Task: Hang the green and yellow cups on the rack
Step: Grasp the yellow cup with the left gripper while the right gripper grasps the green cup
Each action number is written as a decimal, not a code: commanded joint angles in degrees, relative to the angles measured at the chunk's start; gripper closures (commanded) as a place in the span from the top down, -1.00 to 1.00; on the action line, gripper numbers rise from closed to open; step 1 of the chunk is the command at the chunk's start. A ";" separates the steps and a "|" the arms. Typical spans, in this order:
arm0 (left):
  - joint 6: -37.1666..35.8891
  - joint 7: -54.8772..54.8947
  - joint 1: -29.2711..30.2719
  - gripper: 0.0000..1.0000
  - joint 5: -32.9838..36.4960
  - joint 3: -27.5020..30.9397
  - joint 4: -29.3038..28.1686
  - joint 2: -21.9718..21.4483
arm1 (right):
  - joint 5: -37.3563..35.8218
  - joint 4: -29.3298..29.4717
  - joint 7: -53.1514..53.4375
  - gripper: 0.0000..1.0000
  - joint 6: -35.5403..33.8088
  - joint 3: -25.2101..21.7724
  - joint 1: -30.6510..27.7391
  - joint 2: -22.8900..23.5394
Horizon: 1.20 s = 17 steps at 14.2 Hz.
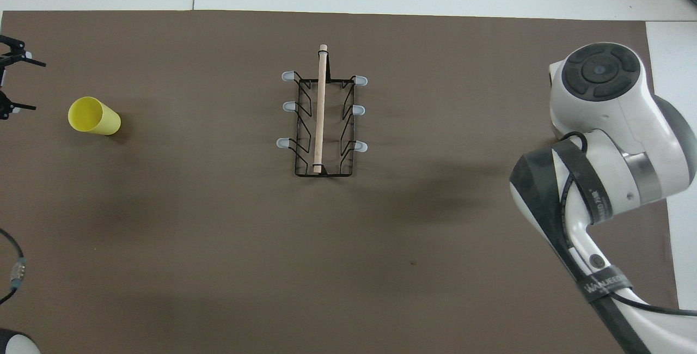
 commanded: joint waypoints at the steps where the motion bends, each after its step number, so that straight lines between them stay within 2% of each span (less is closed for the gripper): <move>1: 4.47 -5.13 2.31 0.83 -5.92 0.87 -0.78 4.05 | -9.27 -4.64 -7.51 1.00 0.29 0.43 -1.02 -0.81; 3: 6.24 -5.31 2.92 0.90 -10.50 1.13 -6.15 4.14 | -15.72 -6.94 -7.70 1.00 2.83 0.52 -0.23 1.11; 5: 8.62 -5.31 3.19 1.00 -16.39 1.13 -11.08 4.05 | -17.75 -6.77 -7.70 1.00 4.51 0.52 -0.14 2.44; 8: 8.54 -6.10 2.66 1.00 -17.47 1.13 -15.12 3.44 | -26.61 -7.47 -7.79 1.00 6.62 0.52 3.71 5.07; 11: 9.06 -5.31 1.88 1.00 -17.55 1.13 -21.88 0.11 | -31.19 -6.86 -7.00 1.00 4.53 0.34 6.27 10.60; 13: 12.13 -5.23 -0.05 1.00 -20.53 1.22 -26.11 -2.79 | -36.12 -7.46 -4.29 1.00 2.76 0.43 6.80 13.15; 15: 13.01 -5.84 -3.22 1.00 -20.63 1.31 -27.61 -3.76 | -40.15 -10.35 -3.57 1.00 3.37 0.43 6.72 14.30; 17: 13.46 -6.02 -1.65 1.00 -23.33 1.22 -29.88 -4.91 | -45.25 -14.05 1.68 1.00 4.51 0.43 5.93 15.79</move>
